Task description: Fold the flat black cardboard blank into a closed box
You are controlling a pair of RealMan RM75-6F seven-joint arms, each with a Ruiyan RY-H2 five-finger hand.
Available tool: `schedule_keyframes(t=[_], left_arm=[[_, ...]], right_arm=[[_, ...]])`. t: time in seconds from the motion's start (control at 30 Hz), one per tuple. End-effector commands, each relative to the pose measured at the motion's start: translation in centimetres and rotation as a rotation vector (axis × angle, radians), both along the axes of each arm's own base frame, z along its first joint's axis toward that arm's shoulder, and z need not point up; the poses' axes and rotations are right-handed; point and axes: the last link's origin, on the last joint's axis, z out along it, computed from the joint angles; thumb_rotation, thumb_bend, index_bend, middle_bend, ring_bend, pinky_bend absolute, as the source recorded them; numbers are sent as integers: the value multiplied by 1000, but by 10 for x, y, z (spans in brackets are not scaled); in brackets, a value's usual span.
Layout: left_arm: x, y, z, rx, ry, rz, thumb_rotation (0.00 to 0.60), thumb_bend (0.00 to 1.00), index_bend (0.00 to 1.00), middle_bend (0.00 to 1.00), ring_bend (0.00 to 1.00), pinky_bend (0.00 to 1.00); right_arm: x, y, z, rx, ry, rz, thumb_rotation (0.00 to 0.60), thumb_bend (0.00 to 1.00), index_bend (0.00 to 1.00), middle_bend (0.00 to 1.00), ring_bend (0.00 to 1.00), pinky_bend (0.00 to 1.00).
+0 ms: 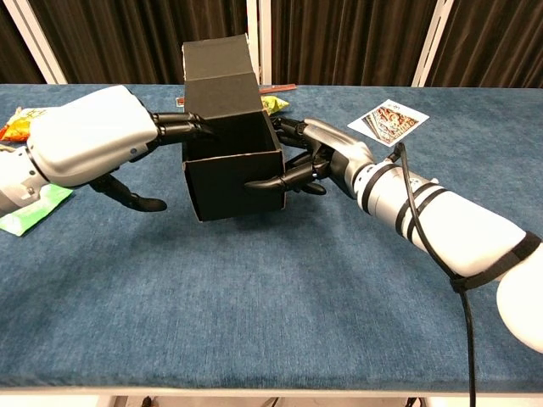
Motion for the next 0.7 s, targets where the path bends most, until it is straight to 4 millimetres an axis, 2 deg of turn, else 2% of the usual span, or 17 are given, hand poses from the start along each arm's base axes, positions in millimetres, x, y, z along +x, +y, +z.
schedule_keyframes(t=[0.03, 0.27, 0.37, 0.47, 0.53, 0.7], left_arm=[[-3, -2, 6, 12, -21, 11, 600, 19, 193, 232, 729, 902], [-11, -9, 26, 77, -80, 21, 600, 15, 144, 229, 729, 884], [-15, -12, 35, 102, -114, 36, 600, 12, 144, 229, 729, 888], [-18, -13, 41, 103, -147, 78, 600, 11, 144, 232, 730, 891], [-20, -14, 44, 93, -177, 112, 600, 10, 144, 235, 732, 891], [-26, -15, 46, 43, -254, 227, 600, 7, 144, 235, 734, 892]], right_arm=[[1, -4, -1, -4, 8, -7, 600, 176, 230, 348, 756, 1000], [8, -18, -2, -34, 15, -25, 600, 176, 223, 331, 756, 1000], [13, -23, -7, -37, 35, -32, 600, 150, 166, 301, 756, 1000], [17, -24, -14, -32, 45, -46, 600, 38, 37, 221, 748, 1000], [18, -23, -19, -20, 48, -59, 600, 3, 1, 161, 730, 1000], [20, -17, -29, 20, 56, -51, 600, 0, 0, 42, 683, 1000]])
